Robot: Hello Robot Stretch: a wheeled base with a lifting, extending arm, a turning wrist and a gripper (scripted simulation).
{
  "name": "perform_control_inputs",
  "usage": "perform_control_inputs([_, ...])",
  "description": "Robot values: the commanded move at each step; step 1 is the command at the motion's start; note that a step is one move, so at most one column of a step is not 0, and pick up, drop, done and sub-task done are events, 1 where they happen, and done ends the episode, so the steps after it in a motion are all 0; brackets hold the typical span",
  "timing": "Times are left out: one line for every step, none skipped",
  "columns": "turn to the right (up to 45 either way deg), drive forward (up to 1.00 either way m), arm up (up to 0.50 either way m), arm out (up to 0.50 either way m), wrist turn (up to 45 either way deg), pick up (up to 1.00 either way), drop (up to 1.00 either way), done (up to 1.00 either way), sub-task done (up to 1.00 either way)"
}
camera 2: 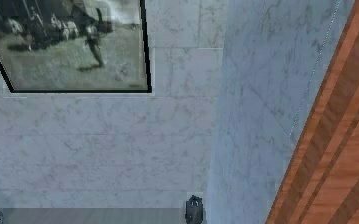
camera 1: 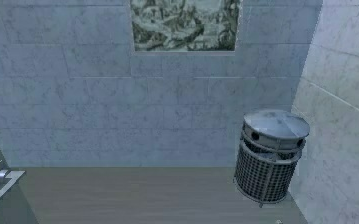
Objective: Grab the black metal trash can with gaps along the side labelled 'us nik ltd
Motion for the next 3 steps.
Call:
perform_control_inputs([0.0, 0.0, 0.24, 0.0, 0.0, 0.0, 0.0, 0.0, 0.0])
perform_control_inputs([0.0, 0.0, 0.0, 0.5, 0.0, 0.0, 0.0, 0.0, 0.0])
perform_control_inputs([0.0, 0.0, 0.0, 0.0, 45.0, 0.0, 0.0, 0.0, 0.0])
